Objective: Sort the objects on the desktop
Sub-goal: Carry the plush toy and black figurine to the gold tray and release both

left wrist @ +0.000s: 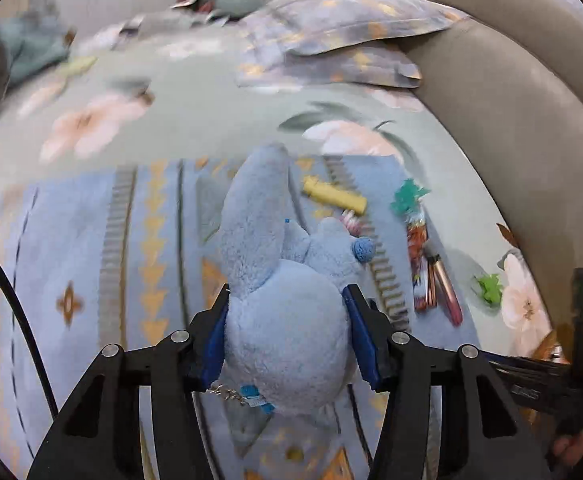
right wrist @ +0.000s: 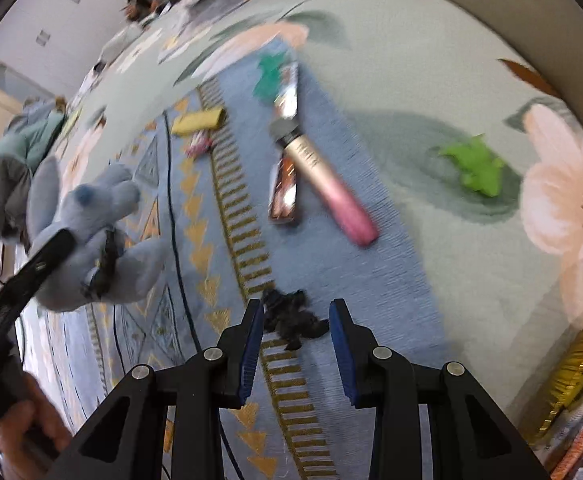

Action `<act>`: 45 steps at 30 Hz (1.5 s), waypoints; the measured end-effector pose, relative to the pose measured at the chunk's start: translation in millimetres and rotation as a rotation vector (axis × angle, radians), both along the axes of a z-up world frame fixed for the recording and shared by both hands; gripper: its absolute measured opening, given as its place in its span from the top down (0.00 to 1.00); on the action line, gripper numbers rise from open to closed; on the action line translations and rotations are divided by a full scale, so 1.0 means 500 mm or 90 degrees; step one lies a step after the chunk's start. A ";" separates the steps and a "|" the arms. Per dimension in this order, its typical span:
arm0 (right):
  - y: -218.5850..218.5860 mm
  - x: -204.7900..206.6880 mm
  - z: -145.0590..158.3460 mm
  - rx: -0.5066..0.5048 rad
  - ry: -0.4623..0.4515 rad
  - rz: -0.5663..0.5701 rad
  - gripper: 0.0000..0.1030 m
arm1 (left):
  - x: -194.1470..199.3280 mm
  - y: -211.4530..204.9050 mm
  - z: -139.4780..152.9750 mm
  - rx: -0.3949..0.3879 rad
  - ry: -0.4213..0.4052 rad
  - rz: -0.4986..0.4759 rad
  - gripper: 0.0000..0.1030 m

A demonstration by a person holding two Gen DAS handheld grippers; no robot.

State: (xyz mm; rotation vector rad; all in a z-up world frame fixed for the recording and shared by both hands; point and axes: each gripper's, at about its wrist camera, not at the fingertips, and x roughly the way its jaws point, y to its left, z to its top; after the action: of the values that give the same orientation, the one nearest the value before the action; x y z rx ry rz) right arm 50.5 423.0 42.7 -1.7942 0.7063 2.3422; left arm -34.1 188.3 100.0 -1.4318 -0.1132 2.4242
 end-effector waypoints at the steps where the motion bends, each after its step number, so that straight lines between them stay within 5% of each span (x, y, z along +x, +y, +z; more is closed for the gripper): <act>1: -0.008 -0.005 -0.005 0.009 -0.003 0.005 0.68 | 0.004 -0.009 -0.006 -0.019 -0.011 0.007 0.51; 3: -0.019 -0.010 -0.007 0.044 -0.006 0.007 0.68 | 0.025 -0.027 -0.015 -0.048 -0.016 0.001 0.51; 7: -0.035 -0.022 -0.023 0.064 -0.021 0.027 0.68 | 0.036 -0.064 -0.031 0.007 -0.053 0.038 0.51; 17: -0.060 -0.021 -0.057 0.150 -0.032 0.080 0.67 | 0.058 -0.062 -0.028 0.018 -0.053 0.021 0.51; 24: -0.049 0.019 -0.038 0.140 0.002 0.048 0.69 | 0.078 -0.062 -0.008 0.024 -0.040 0.014 0.51; 32: -0.034 0.129 0.076 0.088 0.046 0.036 0.69 | 0.111 -0.033 0.038 0.101 -0.062 -0.003 0.51; 40: 0.014 0.294 0.172 0.026 0.044 -0.036 0.69 | 0.191 0.117 0.091 0.156 -0.084 -0.138 0.51; 45: 0.098 0.405 0.237 0.058 0.037 -0.128 0.69 | 0.244 0.234 0.104 0.187 -0.109 -0.228 0.51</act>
State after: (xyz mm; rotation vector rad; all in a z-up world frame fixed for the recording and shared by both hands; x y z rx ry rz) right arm 253.1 471.7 161.4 -1.5466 0.7370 2.2644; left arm 88.0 305.5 152.2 -1.3852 -0.2213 1.9092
